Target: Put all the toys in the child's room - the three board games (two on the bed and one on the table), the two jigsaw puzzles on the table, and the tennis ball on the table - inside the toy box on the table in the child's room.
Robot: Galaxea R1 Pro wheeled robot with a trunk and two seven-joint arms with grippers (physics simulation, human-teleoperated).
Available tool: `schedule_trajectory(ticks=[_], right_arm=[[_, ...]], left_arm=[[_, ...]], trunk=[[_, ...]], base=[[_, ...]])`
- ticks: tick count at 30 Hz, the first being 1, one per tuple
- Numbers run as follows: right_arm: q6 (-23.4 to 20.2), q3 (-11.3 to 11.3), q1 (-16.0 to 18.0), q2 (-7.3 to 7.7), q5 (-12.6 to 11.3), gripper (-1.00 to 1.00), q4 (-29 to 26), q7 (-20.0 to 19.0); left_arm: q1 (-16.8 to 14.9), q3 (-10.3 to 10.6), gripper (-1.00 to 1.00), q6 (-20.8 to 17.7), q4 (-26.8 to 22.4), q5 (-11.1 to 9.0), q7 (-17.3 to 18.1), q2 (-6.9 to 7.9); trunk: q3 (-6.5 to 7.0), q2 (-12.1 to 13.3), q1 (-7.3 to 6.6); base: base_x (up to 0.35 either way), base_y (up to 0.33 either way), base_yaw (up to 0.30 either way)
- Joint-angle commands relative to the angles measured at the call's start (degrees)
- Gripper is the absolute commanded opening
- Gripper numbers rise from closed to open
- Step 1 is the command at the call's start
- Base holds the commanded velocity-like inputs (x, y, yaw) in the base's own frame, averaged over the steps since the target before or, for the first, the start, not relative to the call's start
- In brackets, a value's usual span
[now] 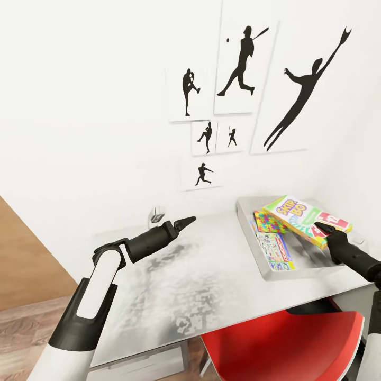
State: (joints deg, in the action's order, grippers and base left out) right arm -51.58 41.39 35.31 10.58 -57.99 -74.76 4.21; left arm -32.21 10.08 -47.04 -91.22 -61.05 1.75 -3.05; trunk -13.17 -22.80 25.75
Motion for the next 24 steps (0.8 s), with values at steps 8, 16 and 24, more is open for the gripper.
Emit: schedule_trajectory(ticks=[8,16,24], right_arm=[[-0.2,-0.36,0.24,-1.5,-0.32,-1.0,-0.04,1.04],[0.01,-0.81,2.18,-1.76,-0.29,-1.0,0.11,4.13],[0.09,-1.14,2.57,-1.77,-0.24,-1.0,0.13,4.8]], left_arm=[[-0.05,-0.06,1.0,-0.25,-0.01,0.15,0.24,-0.03],[-0.05,-0.06,1.0,-0.25,-0.01,0.15,0.26,-0.03],[-0.05,-0.06,1.0,-0.25,-0.01,0.15,0.31,-0.03]], trunk=[[-0.11,-0.12,0.03],[-0.11,-0.12,0.03],[-0.21,-0.12,0.03]], base=[[0.0,0.0,0.0],[0.0,0.0,0.0],[0.0,0.0,0.0]])
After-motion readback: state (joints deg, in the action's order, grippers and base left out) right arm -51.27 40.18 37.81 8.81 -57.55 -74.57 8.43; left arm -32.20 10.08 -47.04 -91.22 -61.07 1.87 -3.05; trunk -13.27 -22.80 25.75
